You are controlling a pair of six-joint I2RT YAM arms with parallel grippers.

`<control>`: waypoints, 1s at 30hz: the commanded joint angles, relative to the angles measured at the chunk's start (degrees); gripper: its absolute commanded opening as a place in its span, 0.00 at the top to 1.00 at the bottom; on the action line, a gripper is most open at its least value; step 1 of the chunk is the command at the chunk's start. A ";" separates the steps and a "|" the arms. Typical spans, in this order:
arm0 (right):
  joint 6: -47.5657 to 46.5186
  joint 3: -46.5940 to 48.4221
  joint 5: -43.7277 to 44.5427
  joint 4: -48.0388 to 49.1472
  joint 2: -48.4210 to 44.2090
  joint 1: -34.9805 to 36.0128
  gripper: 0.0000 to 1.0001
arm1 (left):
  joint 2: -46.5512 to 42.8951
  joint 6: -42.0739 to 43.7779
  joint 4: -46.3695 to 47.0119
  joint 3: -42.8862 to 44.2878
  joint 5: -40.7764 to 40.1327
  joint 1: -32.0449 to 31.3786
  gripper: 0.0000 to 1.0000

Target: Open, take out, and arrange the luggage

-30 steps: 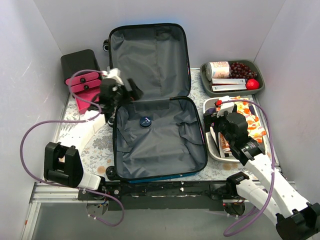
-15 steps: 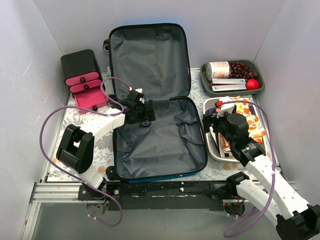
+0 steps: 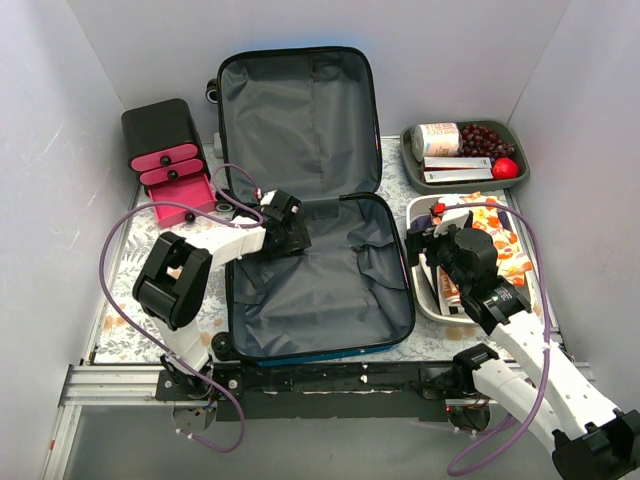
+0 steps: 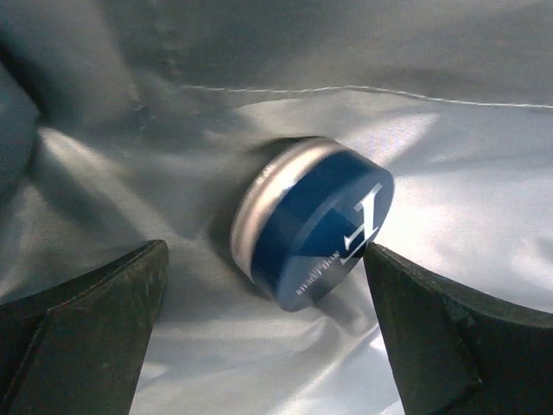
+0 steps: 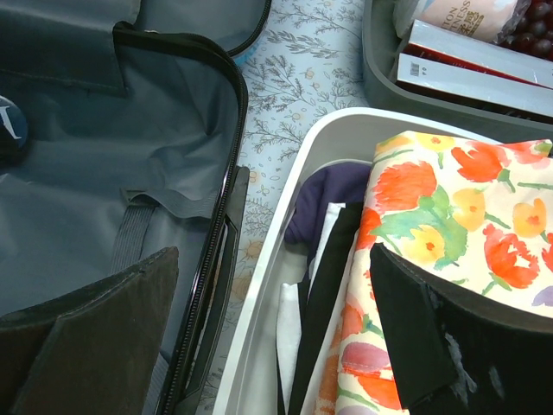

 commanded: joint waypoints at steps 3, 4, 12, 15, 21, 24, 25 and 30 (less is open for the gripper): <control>0.57 -0.09 0.23 2.35 -0.50 0.37 0.02 | 1.14 -2.84 4.13 2.87 -2.23 -1.54 0.02; 0.57 -0.09 0.32 2.26 -0.41 0.37 0.02 | 1.49 -3.02 4.48 3.14 -2.41 -1.63 0.02; 0.57 -0.18 0.67 2.17 -0.50 0.37 0.02 | 3.60 -3.11 4.31 4.72 -3.98 -2.15 0.13; 0.66 0.00 0.41 2.17 -0.32 0.37 0.02 | 3.69 -3.11 4.14 5.68 -5.74 -2.15 0.27; 0.66 -0.18 0.67 2.08 -0.85 0.37 0.02 | 2.20 -2.32 2.55 6.04 -6.28 -2.33 0.62; 0.66 -0.18 0.84 2.08 -1.11 0.37 0.02 | -1.22 -1.62 2.29 5.25 -5.22 -2.33 0.66; 0.66 -0.18 0.84 2.08 -1.02 0.37 0.02 | -2.37 -1.61 2.12 5.08 -4.87 -2.33 0.66; 0.66 -0.35 0.84 2.52 -0.93 0.37 0.02 | -14.65 -2.05 2.73 2.26 -9.07 -2.33 0.65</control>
